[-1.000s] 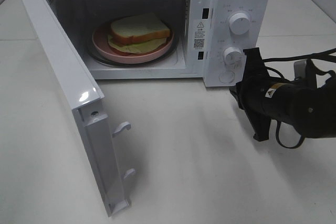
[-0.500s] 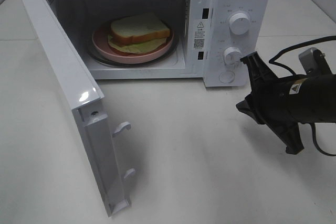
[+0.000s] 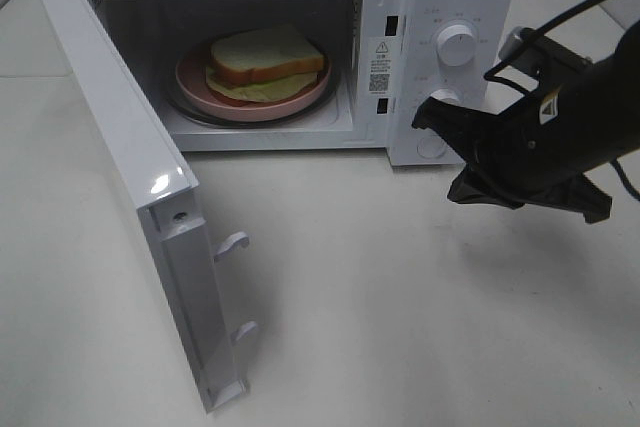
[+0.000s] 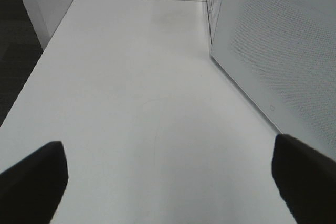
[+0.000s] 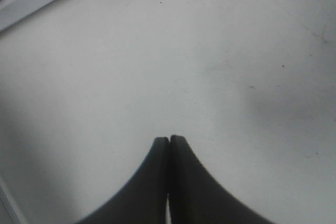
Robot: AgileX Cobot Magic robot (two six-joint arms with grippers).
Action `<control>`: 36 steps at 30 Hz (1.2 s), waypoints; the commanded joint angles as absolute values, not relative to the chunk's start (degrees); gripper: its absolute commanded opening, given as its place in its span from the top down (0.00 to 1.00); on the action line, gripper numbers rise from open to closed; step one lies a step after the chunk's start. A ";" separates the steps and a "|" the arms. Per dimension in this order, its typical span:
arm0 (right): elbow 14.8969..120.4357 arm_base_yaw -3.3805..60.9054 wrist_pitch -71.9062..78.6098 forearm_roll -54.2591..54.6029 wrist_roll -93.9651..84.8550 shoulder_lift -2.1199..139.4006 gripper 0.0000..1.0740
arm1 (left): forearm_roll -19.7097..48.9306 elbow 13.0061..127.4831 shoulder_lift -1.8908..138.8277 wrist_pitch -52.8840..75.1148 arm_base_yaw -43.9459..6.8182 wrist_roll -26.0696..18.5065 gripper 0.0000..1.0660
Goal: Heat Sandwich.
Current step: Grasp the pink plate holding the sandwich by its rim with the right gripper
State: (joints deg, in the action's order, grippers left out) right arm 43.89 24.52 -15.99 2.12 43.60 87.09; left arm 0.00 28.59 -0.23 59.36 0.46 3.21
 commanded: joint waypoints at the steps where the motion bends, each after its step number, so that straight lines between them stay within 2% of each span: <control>1: 47.73 24.24 -23.84 1.95 33.00 86.75 0.98 | 0.46 28.36 -1.72 58.90 0.63 3.27 0.05; 13: 56.32 24.24 -40.68 1.95 -2.64 86.75 0.98 | 0.46 28.36 -1.72 58.90 0.63 3.27 0.05; 18: 57.01 24.24 -42.69 1.83 -13.98 86.75 0.98 | 0.46 28.36 -1.72 58.90 0.63 3.27 0.05; 21: 57.01 24.24 -44.46 1.78 -30.60 86.75 0.98 | 0.46 28.36 -1.72 58.90 0.63 3.27 0.05; 26: 57.01 24.24 -46.87 1.89 -46.64 86.75 0.98 | 0.46 28.36 -1.72 58.90 0.63 3.27 0.05; 36: 57.01 24.24 -47.15 1.38 -67.04 86.75 0.95 | 0.46 28.36 -1.72 58.90 0.63 3.27 0.05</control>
State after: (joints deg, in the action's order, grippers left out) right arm 56.72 24.52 -46.29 1.83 -61.82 87.09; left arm 0.00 28.59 -0.23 59.36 0.46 3.21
